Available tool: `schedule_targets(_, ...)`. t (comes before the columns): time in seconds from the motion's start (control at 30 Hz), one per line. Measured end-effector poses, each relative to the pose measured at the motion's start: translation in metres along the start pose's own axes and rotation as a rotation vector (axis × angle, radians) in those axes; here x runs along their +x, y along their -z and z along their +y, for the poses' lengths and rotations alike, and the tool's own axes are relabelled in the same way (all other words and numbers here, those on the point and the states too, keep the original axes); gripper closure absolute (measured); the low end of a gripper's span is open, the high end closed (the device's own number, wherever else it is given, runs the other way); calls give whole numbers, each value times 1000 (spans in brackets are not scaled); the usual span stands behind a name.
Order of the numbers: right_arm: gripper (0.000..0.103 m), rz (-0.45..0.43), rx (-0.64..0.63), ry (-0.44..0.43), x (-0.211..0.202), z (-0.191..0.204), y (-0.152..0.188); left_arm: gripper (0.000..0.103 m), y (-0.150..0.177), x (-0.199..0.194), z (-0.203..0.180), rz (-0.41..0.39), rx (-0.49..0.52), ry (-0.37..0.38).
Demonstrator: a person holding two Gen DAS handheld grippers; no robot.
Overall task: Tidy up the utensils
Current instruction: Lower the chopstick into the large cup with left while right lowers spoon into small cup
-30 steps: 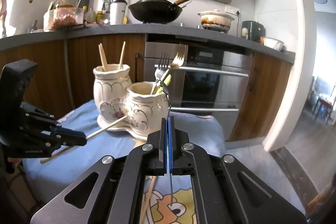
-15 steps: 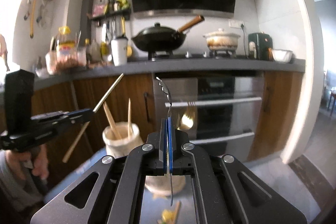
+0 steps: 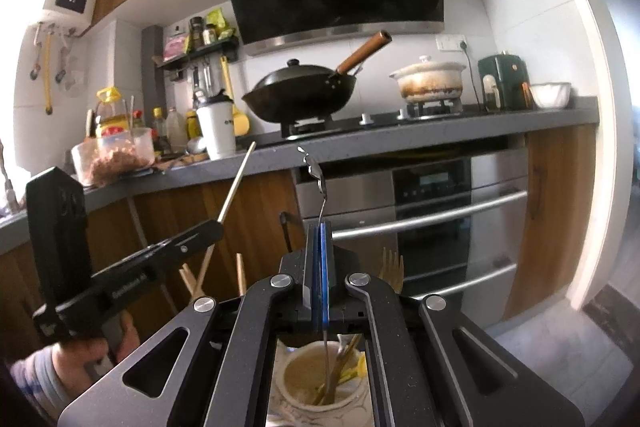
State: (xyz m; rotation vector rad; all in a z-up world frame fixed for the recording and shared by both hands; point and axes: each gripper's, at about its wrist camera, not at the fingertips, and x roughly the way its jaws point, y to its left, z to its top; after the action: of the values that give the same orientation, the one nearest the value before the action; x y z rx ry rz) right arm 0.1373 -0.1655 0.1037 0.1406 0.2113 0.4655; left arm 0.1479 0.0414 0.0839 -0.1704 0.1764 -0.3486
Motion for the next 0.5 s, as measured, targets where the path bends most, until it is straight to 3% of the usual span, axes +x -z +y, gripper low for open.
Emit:
schedule_targets(0.27,101,77,14,-6,22,-9,29,97,26,4,-5,12,72,-9)
schedule_targets(0.5,101,135,17,-20,30,-8,47,97,34,-5,0,36,75,-15)
